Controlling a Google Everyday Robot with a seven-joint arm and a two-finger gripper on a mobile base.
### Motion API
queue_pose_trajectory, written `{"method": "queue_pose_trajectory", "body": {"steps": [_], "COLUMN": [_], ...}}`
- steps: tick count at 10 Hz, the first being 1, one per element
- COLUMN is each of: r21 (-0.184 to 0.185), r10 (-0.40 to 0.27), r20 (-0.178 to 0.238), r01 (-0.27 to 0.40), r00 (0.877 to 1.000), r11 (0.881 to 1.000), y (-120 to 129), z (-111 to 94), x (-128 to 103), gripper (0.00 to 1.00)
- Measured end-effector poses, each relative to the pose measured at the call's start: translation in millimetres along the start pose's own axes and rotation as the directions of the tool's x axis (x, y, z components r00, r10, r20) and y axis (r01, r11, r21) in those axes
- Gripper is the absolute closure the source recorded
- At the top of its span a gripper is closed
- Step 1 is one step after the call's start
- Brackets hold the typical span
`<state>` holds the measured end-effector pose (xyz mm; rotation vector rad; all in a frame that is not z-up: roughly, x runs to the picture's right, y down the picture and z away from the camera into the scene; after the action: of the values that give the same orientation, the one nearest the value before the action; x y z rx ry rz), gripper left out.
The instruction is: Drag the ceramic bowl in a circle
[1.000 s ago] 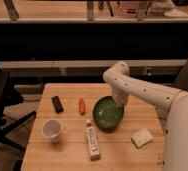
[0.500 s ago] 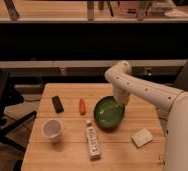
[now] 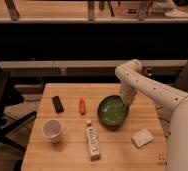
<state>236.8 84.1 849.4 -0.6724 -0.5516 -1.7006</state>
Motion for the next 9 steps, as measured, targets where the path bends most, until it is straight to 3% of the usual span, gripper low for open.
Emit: {"method": "queue_pose_trajectory", "body": {"steps": [2, 5, 7, 9], "r21": [0.015, 0.022, 0.016, 0.012], "r10": [0.041, 0.058, 0.019, -0.003], "r20": [0.015, 0.05, 0.036, 0.03], "r01": [-0.042, -0.059, -0.02, 0.003], "r00": [0.999, 0.997, 0.999, 1.0], "r11": [0.999, 0.998, 1.0, 1.0], "y": [25.8, 52.3, 46.4, 27.6], "z": [8.7, 18.0, 16.3, 12.9], "x": [-13.5, -57.4, -62.0, -44.2], "gripper": [1.0, 1.0, 1.0, 1.0]}}
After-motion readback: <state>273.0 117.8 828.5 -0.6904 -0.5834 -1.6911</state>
